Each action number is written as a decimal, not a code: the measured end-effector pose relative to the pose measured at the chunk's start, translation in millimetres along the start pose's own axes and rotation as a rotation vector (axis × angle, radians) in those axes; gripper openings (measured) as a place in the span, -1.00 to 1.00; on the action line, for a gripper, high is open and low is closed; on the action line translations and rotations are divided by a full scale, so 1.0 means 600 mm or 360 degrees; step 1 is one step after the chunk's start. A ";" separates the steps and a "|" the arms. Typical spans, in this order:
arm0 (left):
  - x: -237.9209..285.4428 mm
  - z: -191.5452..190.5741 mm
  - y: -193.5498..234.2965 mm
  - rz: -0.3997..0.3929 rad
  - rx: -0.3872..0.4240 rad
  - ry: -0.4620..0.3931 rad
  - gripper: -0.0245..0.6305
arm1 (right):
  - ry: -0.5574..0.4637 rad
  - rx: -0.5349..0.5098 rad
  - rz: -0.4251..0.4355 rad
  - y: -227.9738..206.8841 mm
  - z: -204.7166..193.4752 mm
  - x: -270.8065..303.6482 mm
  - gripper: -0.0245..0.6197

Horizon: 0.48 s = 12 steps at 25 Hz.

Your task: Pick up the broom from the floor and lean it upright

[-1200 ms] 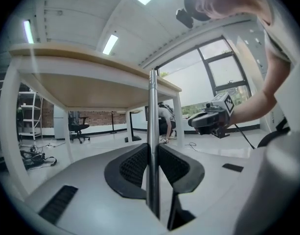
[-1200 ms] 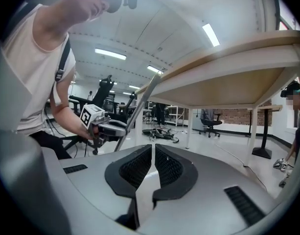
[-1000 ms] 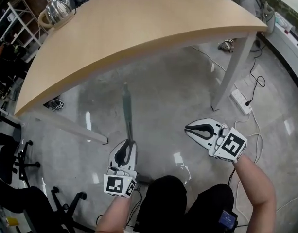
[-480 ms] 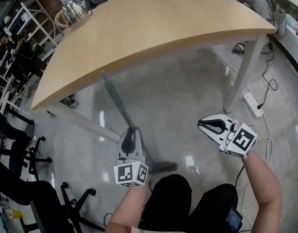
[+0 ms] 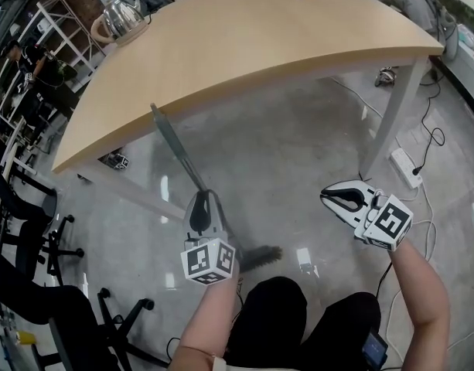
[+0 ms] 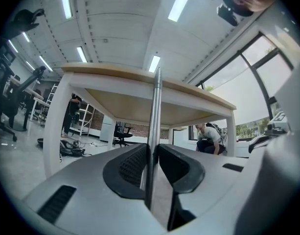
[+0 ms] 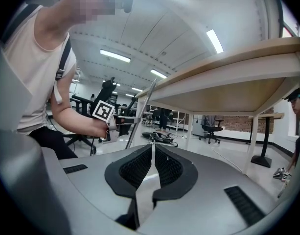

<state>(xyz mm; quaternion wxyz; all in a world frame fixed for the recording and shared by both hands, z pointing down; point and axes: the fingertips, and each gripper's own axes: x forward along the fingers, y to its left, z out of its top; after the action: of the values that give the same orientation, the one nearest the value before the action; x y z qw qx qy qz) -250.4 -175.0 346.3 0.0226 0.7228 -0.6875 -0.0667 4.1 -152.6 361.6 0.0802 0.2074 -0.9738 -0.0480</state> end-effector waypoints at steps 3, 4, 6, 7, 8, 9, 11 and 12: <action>0.004 -0.002 0.001 -0.0001 0.0012 -0.0006 -0.69 | 0.0010 -0.0008 0.0008 0.003 -0.004 0.002 -0.82; 0.005 -0.002 0.002 0.0001 0.0018 -0.0009 -0.69 | 0.0011 -0.0012 0.0011 0.005 -0.004 0.004 -0.82; 0.009 -0.002 0.004 0.0006 0.0029 -0.0015 -0.69 | 0.0006 0.0002 0.0006 0.005 -0.003 0.005 -0.82; 0.011 -0.001 0.004 0.0008 0.0037 -0.0015 -0.69 | 0.0001 0.0025 -0.0002 0.005 -0.002 0.006 -0.82; 0.013 -0.002 0.004 0.0008 0.0048 -0.0011 -0.69 | 0.0000 0.0043 -0.0008 0.004 -0.002 0.006 -0.82; 0.015 -0.002 0.004 0.0008 0.0062 -0.0004 -0.69 | 0.0002 0.0050 -0.0010 0.004 -0.004 0.005 -0.82; 0.018 -0.004 0.004 0.0005 0.0084 0.0010 -0.69 | 0.0012 0.0032 -0.0009 0.002 -0.008 0.005 -0.82; 0.020 -0.004 0.005 0.0003 0.0092 0.0015 -0.69 | 0.0018 0.0012 -0.0007 0.001 -0.010 0.005 -0.82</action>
<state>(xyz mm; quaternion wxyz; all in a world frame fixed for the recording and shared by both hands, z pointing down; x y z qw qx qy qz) -252.4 -187.3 348.5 0.0050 0.7229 -0.6896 -0.0433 2.3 -153.6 367.9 0.0847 0.2102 -0.9730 -0.0434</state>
